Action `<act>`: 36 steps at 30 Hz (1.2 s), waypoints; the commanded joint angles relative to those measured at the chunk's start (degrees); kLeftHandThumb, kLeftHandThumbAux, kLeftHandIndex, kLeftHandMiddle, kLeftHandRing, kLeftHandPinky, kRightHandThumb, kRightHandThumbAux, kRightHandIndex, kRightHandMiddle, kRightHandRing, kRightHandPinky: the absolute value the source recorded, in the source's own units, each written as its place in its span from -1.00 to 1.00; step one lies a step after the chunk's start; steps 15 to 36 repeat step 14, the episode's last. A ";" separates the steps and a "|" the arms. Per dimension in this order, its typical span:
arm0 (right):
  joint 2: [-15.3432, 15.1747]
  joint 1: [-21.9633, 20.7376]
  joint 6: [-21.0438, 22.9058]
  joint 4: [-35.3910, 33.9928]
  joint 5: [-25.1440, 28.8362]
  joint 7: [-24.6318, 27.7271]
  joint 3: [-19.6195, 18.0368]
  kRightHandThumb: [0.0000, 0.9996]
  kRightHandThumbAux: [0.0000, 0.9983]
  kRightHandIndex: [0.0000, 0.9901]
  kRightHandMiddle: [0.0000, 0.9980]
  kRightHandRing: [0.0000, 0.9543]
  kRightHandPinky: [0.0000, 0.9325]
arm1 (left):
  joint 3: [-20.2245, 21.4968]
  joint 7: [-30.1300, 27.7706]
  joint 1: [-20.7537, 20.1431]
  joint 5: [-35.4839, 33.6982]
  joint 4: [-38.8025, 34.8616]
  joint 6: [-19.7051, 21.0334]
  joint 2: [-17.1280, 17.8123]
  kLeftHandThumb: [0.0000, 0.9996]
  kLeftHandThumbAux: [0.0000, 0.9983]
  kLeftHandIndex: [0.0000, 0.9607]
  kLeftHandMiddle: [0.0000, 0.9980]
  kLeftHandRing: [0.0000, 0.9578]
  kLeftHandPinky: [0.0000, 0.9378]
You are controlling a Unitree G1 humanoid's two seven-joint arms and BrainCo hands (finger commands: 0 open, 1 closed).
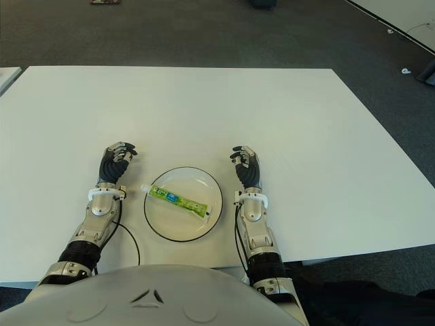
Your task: Put the toothpaste on the table into the plate.
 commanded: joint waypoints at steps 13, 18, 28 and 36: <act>0.00 0.24 -0.54 0.44 0.15 -0.04 -0.13 0.66 0.39 -0.24 -0.02 0.01 -0.28 | 0.00 -0.14 1.22 0.00 1.34 1.05 -0.06 0.40 0.44 -0.09 0.23 0.26 0.21; 0.01 0.24 -0.46 0.42 0.15 -0.04 -0.14 0.66 0.39 -0.23 -0.02 0.00 -0.28 | 0.05 -0.20 1.22 -0.11 1.31 1.16 -0.10 0.40 0.44 -0.09 0.23 0.26 0.21; 0.01 0.24 -0.46 0.42 0.15 -0.04 -0.14 0.66 0.39 -0.23 -0.02 0.00 -0.28 | 0.05 -0.20 1.22 -0.11 1.31 1.16 -0.10 0.40 0.44 -0.09 0.23 0.26 0.21; 0.01 0.24 -0.46 0.42 0.15 -0.04 -0.14 0.66 0.39 -0.23 -0.02 0.00 -0.28 | 0.05 -0.20 1.22 -0.11 1.31 1.16 -0.10 0.40 0.44 -0.09 0.23 0.26 0.21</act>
